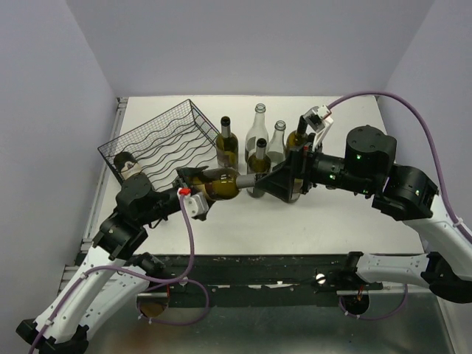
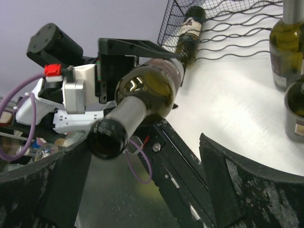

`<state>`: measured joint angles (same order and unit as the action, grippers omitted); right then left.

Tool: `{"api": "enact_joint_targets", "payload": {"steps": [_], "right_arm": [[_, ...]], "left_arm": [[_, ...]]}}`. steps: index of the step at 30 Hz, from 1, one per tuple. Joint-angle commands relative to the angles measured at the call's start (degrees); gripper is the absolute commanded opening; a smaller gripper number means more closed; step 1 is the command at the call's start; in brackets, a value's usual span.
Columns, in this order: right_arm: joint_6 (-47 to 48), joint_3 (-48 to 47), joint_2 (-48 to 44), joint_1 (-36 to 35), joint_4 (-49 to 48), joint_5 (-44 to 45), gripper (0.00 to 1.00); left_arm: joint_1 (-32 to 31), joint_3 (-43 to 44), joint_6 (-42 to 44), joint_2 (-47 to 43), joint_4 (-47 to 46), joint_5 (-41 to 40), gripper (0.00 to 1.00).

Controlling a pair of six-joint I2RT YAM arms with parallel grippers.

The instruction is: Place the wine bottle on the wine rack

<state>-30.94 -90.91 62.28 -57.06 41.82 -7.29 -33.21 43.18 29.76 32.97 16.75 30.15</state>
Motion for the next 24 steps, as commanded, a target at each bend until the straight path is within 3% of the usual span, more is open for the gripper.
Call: {"api": "enact_joint_targets", "payload": {"steps": [1,4,9,24], "right_arm": [[1.8,-3.3,-0.2,-0.3,5.6,2.8,1.0],[1.8,-9.5,2.0,-0.4,10.6,2.4,1.0],[3.4,-14.5,6.7,-0.4,17.9,2.5,1.0],[5.4,5.4,7.3,-0.5,15.2,0.3,0.96]], "left_arm": [[-0.2,3.6,29.0,-0.4,-0.1,1.2,0.0],[-1.1,5.9,36.9,2.5,2.3,-2.3,0.0],[-1.2,6.5,49.5,6.8,3.1,-1.3,0.0],[-6.0,5.2,60.9,10.0,-1.5,-6.6,0.0]]}}
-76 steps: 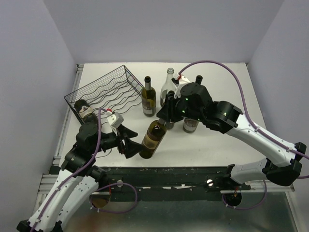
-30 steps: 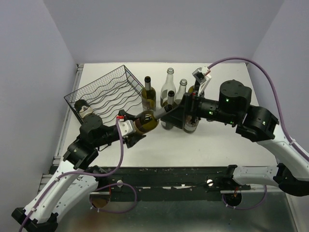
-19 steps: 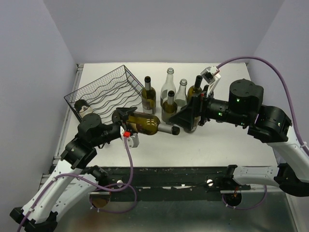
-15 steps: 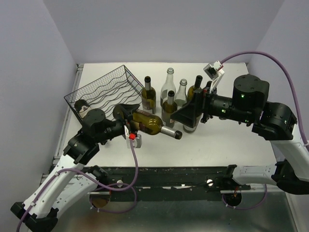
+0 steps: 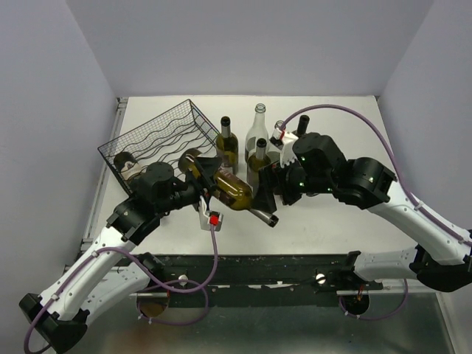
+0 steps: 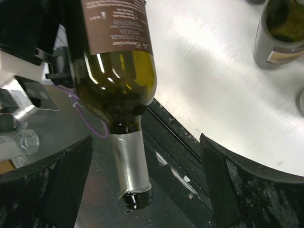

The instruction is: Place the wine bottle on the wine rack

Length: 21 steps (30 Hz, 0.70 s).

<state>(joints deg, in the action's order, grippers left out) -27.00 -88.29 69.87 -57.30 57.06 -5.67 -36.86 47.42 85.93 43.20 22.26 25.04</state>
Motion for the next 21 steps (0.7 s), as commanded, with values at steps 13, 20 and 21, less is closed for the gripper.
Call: {"api": "enact_joint_targets", "payload": {"steps": [13,20,21], "right_arm": [[1.3,15.1,-0.9,-0.4,-8.6,-7.8,0.81],[0.8,17.0,1.2,-1.9,-10.9,-7.6,0.69],[0.6,17.2,1.4,-1.9,-10.9,-7.3,0.68]], "left_arm": [[-5.3,0.0,1.6,4.1,-11.4,-4.9,0.0],[-6.8,-1.6,-1.7,5.4,-14.8,-5.5,0.0],[-6.8,-1.7,-2.6,5.5,-15.1,-5.0,0.0]]}}
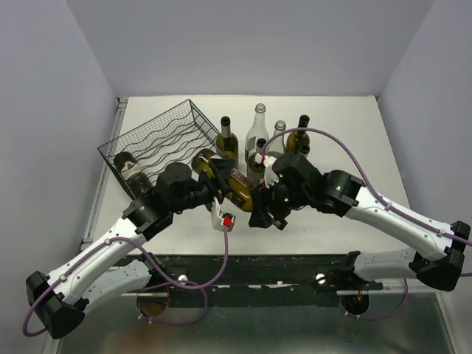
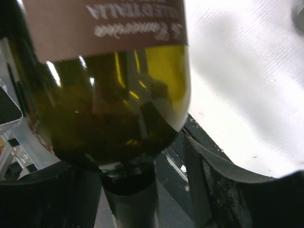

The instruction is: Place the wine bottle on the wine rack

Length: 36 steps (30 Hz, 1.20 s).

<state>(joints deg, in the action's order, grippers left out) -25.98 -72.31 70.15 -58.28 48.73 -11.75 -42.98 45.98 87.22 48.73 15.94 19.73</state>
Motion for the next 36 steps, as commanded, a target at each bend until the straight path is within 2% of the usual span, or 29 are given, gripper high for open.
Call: {"api": "enact_joint_targets", "payload": {"steps": [1,3,7,11,14,17,18,19,21,22,23,27,31,36], "right_arm": [[-0.7,1.5,1.2,-1.2,-2.5,-0.6,0.68],[-1.2,1.4,1.3,-1.7,-2.3,0.1,0.64],[-2.4,1.4,1.4,-2.2,-1.8,0.8,0.49],[-2.6,1.4,1.1,-2.5,-1.0,1.9,0.39],[-2.7,1.0,1.3,-2.6,-0.6,2.1,0.31],[-2.9,0.8,1.7,-2.8,-0.6,2.3,0.09],[-3.1,0.6,1.8,-2.8,-0.7,2.5,0.01],[-3.2,0.6,1.9,-3.0,-0.8,3.0,0.01],[-3.4,0.1,2.2,-3.2,-0.8,4.0,0.01],[-3.5,-0.4,2.1,-3.3,-0.9,4.4,0.01],[-3.5,-0.8,1.9,-3.6,-1.4,4.9,0.01],[-4.3,-2.6,1.0,-3.9,-3.6,5.6,0.01],[-5.1,-4.3,0.4,-4.0,-5.2,7.5,0.01],[-5.0,-7.8,1.2,-4.0,-5.7,8.1,0.01]], "left_arm": [[-0.9,-0.4,-3.6,0.2,-8.9,0.2,0.0],[-1.4,-1.2,-4.4,0.5,-11.0,-0.3,0.0],[-1.7,-0.4,-9.1,1.5,-13.0,-1.9,0.0],[-2.0,-1.9,-11.5,1.5,-18.4,-6.3,0.0],[-2.0,-1.9,-12.2,1.0,-18.0,-7.6,0.0],[-2.0,-1.9,-13.5,0.2,-17.4,-7.4,0.0],[-2.0,-1.9,-14.3,0.1,-17.4,-7.5,0.06],[-1.9,-2.0,-15.2,-0.4,-17.4,-7.6,0.17],[-1.9,-3.0,-16.3,-1.3,-17.6,-7.6,0.49],[-1.9,-3.6,-16.7,-1.8,-17.9,-8.0,0.95],[-1.9,-4.0,-17.3,-2.4,-18.0,-8.9,0.99],[-2.0,-7.6,-19.3,-4.3,-17.8,-13.3,0.99],[-1.9,-15.5,-20.6,-8.7,-21.5,-15.3,0.99],[-1.9,-17.1,-20.3,-12.9,-17.8,-18.6,0.99]]}}
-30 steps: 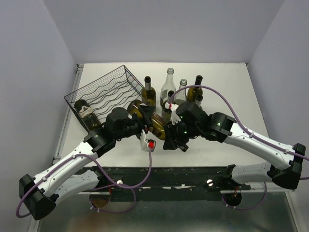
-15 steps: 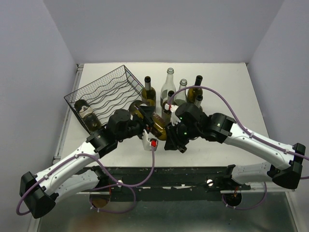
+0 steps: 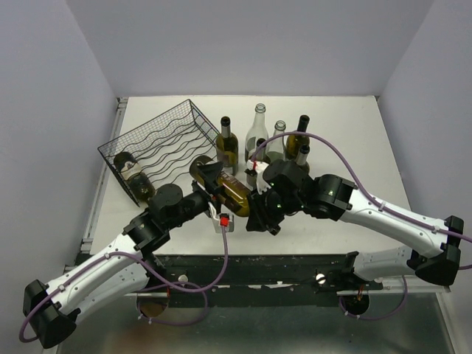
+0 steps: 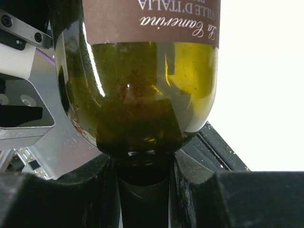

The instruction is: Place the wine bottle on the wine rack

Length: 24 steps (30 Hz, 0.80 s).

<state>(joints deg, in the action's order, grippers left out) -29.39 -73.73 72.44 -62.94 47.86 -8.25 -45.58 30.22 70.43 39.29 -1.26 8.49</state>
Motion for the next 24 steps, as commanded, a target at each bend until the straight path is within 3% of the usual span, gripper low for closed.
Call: {"api": "enact_joint_targets", "payload": {"steps": [1,10,15,24], "right_arm": [[-1.3,-7.6,-0.6,0.7,-4.3,4.6,0.01],[0.1,-20.0,5.3,0.6,5.7,5.5,0.01],[-0.2,-25.7,8.1,0.6,9.9,7.7,0.01],[-0.6,-27.3,10.3,0.6,9.4,9.8,0.01]], "left_arm": [[0.6,-1.3,-1.6,-4.3,0.7,-6.8,0.99],[0.7,-3.0,12.6,-6.6,6.6,-2.4,0.99],[0.7,-4.8,15.3,-10.2,8.1,-2.4,0.99],[0.6,-6.0,16.6,-14.1,12.9,-2.8,0.99]]}}
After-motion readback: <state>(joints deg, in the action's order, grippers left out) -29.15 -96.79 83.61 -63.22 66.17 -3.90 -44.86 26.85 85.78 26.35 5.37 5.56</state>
